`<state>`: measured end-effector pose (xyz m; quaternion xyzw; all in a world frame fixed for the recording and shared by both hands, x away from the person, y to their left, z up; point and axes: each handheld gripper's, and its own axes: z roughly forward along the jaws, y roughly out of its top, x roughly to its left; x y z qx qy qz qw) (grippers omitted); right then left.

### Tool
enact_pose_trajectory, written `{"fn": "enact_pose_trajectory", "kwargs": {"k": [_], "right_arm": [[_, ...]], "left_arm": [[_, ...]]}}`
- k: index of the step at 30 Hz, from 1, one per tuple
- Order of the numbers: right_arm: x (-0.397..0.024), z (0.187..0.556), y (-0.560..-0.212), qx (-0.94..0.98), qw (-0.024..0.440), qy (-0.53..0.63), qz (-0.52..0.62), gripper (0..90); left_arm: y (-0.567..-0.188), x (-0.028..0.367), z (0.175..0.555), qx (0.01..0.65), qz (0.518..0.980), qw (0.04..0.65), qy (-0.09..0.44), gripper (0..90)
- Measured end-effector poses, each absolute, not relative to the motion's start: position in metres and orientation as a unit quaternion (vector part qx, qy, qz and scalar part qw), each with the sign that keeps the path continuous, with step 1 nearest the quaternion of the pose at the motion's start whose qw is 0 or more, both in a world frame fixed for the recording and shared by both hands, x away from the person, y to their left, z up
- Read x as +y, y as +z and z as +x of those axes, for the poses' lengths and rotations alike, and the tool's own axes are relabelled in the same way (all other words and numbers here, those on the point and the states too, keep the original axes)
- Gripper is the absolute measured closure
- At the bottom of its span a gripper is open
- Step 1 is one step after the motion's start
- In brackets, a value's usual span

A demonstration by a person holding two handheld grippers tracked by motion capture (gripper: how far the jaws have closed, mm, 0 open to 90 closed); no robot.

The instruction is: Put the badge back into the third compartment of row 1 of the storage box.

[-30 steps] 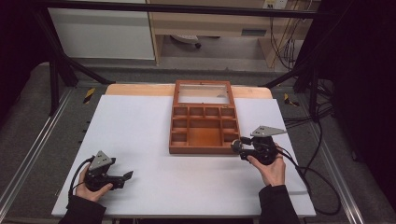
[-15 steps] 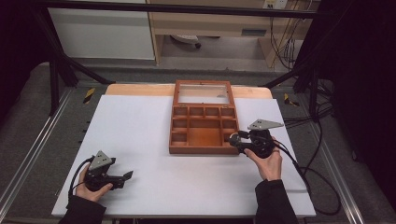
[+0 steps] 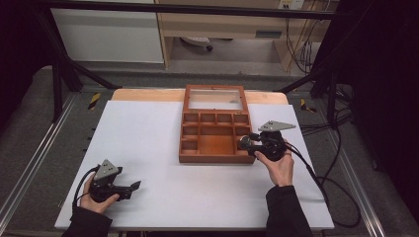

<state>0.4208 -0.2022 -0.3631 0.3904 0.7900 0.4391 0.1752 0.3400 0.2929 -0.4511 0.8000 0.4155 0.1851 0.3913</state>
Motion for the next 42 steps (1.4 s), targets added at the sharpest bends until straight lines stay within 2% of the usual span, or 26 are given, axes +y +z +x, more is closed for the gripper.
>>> {"fn": "enact_pose_trajectory", "kwargs": {"k": [42], "right_arm": [[-0.183,0.471,-0.355,0.774,0.191,0.446,0.407,47.6]], "left_arm": [[-0.452,0.293,0.341,0.417,0.799,0.392,0.184,9.8]]}}
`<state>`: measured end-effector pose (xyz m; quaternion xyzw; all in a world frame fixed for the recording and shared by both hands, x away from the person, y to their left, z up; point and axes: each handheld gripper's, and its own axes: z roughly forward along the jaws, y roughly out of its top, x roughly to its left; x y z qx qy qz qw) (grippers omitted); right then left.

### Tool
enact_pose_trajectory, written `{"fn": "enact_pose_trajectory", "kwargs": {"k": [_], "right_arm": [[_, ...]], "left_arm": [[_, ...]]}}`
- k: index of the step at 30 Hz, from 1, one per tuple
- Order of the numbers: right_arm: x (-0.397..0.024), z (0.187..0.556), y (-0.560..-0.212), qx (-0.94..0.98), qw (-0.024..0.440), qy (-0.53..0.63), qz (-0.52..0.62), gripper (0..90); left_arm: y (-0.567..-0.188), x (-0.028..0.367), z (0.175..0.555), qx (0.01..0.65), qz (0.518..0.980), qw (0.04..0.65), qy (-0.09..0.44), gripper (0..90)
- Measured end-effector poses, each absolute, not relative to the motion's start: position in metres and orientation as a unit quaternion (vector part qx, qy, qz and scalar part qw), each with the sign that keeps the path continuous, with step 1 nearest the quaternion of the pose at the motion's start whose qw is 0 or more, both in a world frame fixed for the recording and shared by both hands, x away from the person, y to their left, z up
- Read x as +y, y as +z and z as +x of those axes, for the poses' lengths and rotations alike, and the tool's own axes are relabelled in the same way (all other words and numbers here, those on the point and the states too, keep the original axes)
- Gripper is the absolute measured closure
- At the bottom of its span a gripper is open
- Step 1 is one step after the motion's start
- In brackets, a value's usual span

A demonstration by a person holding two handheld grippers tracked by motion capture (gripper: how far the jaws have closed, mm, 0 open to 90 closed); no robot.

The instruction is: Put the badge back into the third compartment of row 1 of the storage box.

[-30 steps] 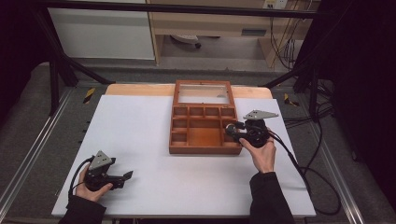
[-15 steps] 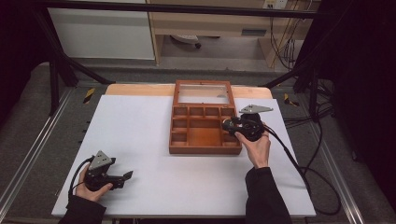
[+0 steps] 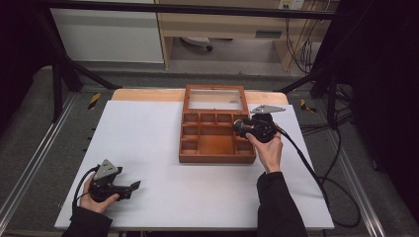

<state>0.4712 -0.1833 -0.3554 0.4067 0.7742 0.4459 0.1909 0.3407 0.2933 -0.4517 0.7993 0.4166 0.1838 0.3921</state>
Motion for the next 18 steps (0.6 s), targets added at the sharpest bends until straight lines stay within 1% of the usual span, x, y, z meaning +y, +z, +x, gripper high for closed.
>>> {"fn": "enact_pose_trajectory", "kwargs": {"k": [18], "right_arm": [[-0.171,0.492,-0.364,0.774,0.189,0.439,0.414,47.6]], "left_arm": [[-0.452,0.293,0.341,0.417,0.799,0.392,0.184,9.8]]}}
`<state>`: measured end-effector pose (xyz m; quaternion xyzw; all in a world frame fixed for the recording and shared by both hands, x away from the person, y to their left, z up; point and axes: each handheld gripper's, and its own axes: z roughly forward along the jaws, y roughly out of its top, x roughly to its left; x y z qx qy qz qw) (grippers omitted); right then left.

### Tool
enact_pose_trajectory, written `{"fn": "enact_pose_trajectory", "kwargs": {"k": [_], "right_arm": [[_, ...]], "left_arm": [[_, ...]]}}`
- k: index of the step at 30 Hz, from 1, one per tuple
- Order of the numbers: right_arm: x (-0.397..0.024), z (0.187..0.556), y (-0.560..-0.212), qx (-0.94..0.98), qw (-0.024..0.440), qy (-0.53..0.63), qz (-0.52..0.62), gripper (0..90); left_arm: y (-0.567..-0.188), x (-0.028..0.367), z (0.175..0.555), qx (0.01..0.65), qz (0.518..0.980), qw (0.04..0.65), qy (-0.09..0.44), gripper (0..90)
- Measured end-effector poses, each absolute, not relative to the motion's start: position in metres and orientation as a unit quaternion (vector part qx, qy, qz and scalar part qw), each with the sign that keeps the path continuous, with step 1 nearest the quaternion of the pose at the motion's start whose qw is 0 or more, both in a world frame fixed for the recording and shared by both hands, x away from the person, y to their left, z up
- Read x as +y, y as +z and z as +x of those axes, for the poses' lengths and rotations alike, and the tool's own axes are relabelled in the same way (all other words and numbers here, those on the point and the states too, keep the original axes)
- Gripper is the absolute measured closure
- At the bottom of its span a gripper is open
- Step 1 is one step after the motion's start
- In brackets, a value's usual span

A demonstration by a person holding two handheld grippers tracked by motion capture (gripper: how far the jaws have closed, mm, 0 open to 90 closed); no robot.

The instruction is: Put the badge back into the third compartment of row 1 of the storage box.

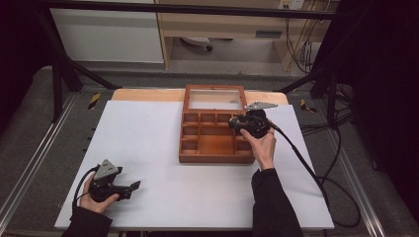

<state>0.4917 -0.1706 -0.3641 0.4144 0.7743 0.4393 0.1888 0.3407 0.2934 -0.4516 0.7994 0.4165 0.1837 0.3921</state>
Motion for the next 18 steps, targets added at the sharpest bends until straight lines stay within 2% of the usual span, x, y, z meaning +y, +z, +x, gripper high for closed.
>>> {"fn": "enact_pose_trajectory", "kwargs": {"k": [18], "right_arm": [[-0.166,0.514,-0.367,0.773,0.192,0.432,0.423,47.6]], "left_arm": [[-0.452,0.294,0.341,0.418,0.799,0.392,0.184,9.8]]}}
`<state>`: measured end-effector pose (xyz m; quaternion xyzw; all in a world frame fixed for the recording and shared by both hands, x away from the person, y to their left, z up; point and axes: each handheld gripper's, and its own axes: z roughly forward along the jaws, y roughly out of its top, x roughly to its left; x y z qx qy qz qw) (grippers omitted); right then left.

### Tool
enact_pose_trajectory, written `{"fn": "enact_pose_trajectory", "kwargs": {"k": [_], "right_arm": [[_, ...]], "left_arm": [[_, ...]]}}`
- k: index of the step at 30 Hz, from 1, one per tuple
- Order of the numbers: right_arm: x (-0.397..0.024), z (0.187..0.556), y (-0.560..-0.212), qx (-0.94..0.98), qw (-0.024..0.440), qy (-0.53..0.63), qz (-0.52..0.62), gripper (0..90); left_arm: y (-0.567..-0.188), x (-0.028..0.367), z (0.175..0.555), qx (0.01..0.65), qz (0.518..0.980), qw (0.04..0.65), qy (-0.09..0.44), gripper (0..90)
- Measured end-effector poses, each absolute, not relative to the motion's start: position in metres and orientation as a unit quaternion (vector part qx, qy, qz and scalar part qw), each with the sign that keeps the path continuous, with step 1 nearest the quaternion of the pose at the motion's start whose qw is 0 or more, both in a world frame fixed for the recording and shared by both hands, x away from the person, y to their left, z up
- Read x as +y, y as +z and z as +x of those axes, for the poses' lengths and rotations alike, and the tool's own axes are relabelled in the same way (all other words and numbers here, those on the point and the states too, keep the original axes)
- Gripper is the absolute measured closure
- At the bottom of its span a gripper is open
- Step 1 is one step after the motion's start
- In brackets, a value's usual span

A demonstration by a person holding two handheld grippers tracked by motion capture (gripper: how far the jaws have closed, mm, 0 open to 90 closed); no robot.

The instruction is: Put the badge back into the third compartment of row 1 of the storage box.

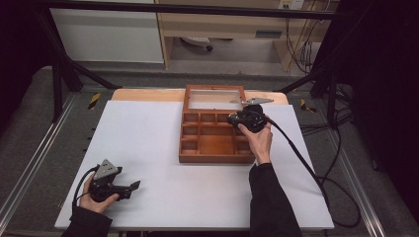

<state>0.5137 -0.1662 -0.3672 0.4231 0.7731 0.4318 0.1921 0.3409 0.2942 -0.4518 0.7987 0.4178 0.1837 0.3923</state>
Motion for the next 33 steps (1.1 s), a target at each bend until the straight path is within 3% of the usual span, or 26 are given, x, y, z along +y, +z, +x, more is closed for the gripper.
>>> {"fn": "enact_pose_trajectory", "kwargs": {"k": [33], "right_arm": [[-0.148,0.549,-0.383,0.778,0.194,0.416,0.429,47.6]], "left_arm": [[-0.452,0.295,0.341,0.42,0.797,0.393,0.184,9.8]]}}
